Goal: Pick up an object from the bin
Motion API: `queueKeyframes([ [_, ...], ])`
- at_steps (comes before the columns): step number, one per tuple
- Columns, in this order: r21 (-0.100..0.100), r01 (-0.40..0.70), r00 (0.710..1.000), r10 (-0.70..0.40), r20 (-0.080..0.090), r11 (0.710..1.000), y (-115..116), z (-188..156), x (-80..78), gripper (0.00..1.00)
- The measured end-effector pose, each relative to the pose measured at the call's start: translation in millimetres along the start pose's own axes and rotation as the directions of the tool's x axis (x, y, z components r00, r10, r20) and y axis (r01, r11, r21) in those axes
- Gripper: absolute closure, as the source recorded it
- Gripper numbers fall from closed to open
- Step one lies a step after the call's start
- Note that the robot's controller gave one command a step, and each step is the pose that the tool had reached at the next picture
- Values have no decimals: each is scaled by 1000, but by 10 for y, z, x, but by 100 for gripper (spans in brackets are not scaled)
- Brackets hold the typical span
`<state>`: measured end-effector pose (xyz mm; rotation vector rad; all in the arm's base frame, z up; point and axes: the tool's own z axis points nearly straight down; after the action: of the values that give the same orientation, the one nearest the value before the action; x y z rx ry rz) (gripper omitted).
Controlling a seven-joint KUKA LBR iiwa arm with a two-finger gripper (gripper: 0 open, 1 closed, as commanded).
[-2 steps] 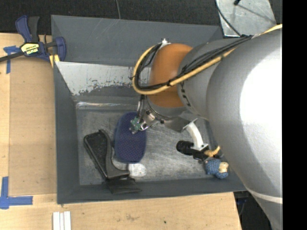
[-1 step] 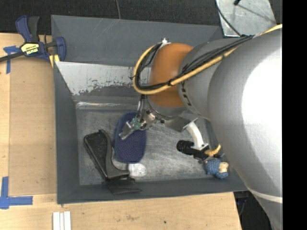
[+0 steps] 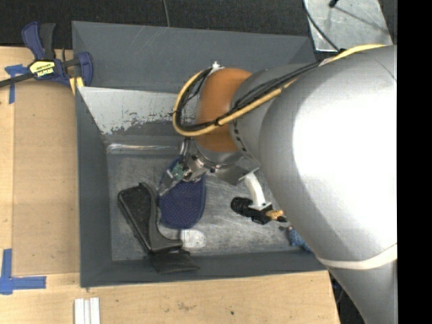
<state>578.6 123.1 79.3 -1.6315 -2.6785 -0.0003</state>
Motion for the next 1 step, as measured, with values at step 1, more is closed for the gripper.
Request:
queueKeyframes([
  [1, -8, 82, 997, -82, 10, 997, 352, 37, 404, 0],
])
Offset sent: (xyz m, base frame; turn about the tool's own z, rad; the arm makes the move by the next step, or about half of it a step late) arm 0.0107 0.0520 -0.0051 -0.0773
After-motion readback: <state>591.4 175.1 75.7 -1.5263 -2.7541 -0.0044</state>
